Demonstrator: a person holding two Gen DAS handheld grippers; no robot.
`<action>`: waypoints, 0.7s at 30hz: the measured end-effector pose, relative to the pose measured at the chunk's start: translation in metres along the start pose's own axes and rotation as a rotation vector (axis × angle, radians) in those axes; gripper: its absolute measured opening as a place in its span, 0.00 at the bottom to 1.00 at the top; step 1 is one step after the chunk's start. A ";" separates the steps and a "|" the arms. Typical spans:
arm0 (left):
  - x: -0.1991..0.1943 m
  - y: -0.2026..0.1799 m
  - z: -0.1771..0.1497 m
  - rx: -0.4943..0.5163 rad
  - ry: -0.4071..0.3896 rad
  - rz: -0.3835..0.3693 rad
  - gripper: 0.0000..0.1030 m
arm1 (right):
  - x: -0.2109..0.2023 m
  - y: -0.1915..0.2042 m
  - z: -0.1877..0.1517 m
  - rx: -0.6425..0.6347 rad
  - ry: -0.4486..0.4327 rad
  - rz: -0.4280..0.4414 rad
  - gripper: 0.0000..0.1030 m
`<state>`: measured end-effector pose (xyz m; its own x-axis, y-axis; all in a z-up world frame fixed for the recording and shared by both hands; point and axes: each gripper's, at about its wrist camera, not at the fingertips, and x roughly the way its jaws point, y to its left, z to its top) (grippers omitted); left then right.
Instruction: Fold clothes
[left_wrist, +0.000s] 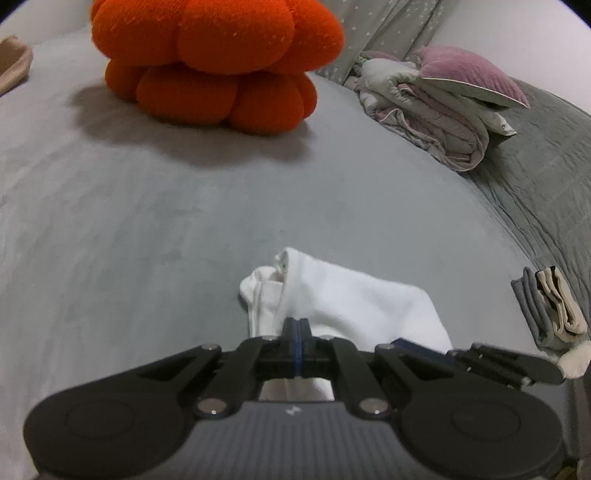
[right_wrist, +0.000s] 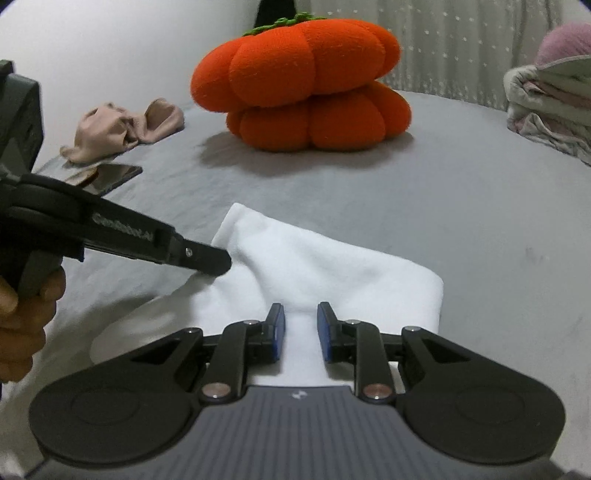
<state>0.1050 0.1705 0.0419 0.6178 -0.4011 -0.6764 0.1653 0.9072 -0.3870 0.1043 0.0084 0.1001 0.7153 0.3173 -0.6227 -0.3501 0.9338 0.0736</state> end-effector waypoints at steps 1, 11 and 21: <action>0.000 -0.001 0.000 0.000 0.000 0.000 0.02 | -0.001 -0.001 0.006 -0.001 -0.004 0.006 0.24; -0.019 0.004 0.010 -0.042 -0.071 -0.028 0.04 | 0.029 0.010 0.023 -0.050 0.050 0.021 0.25; 0.017 -0.009 0.009 0.016 -0.060 -0.031 0.06 | 0.012 0.018 0.012 -0.054 -0.003 -0.016 0.25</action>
<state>0.1208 0.1564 0.0393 0.6571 -0.4208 -0.6254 0.1966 0.8966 -0.3968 0.1139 0.0312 0.1034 0.7227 0.3028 -0.6213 -0.3705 0.9286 0.0216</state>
